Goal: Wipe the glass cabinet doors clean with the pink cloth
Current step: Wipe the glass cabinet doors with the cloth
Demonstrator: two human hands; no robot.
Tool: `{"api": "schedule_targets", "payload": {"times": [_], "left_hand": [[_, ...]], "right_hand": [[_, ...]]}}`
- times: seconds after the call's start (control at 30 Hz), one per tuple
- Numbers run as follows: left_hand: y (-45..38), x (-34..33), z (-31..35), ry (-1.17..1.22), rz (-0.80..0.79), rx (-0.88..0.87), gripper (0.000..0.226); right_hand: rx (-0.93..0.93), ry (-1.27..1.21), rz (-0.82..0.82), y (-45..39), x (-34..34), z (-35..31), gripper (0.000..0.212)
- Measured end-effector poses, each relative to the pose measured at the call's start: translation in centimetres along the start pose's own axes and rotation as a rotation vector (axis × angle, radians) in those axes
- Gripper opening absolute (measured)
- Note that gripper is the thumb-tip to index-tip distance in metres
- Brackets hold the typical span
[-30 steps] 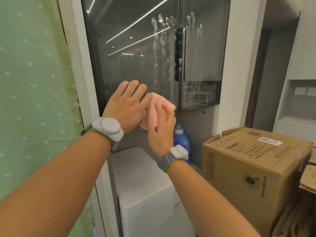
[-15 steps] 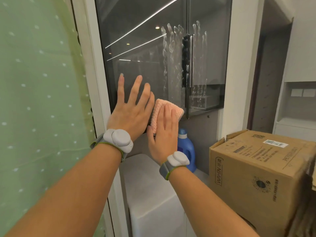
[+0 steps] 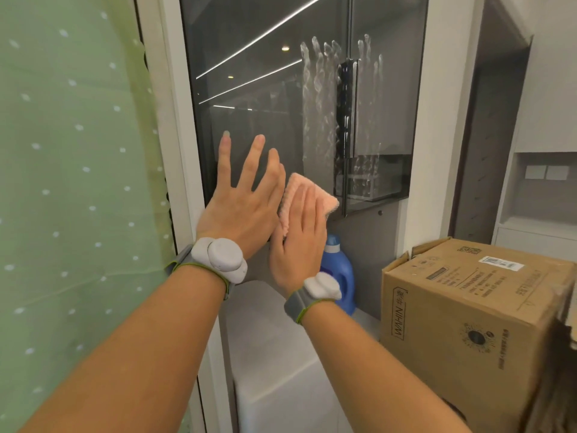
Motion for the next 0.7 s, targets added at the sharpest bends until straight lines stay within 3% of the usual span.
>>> {"api": "schedule_targets", "payload": {"times": [0.07,0.13,0.2,0.33,0.47,0.53,0.7], "left_hand": [[0.2,-0.1,-0.1,-0.021,0.004,-0.002,0.055],[0.2,-0.1,0.0,-0.039,-0.004,-0.004,0.056],[0.1,-0.1,0.1,-0.028,-0.014,-0.007,0.056],[-0.2,0.0,0.1,-0.057,-0.021,-0.007,0.056],[-0.1,0.1,0.0,-0.034,-0.015,-0.015,0.057],[-0.5,0.4,0.1,-0.031,-0.021,-0.001,0.055],[-2.8,0.8,0.5,-0.017,-0.012,-0.033,0.041]], "right_hand": [[-0.089,0.105,0.029,-2.1,0.3,1.2,0.076],[-0.311,0.075,0.043,-3.1,0.5,3.6,0.083],[-0.421,0.028,0.062,-2.4,0.4,4.7,0.085],[-0.246,0.085,0.088,-0.4,0.3,4.4,0.081],[-0.091,0.265,0.02,-0.4,0.2,5.3,0.096],[-0.031,0.292,0.011,-0.4,0.3,6.0,0.09],[-0.236,0.066,0.014,-1.8,0.6,7.8,0.073]]}}
Point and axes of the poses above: each hand's wrist, its own y-axis away from the middle knuckle, its own x-axis out of the back of the hand, z = x × y, the point moved 6 cm from there along -y, towards the middle knuckle, and after that the axes turned 8 degrees about z, right-handed, at the moved point
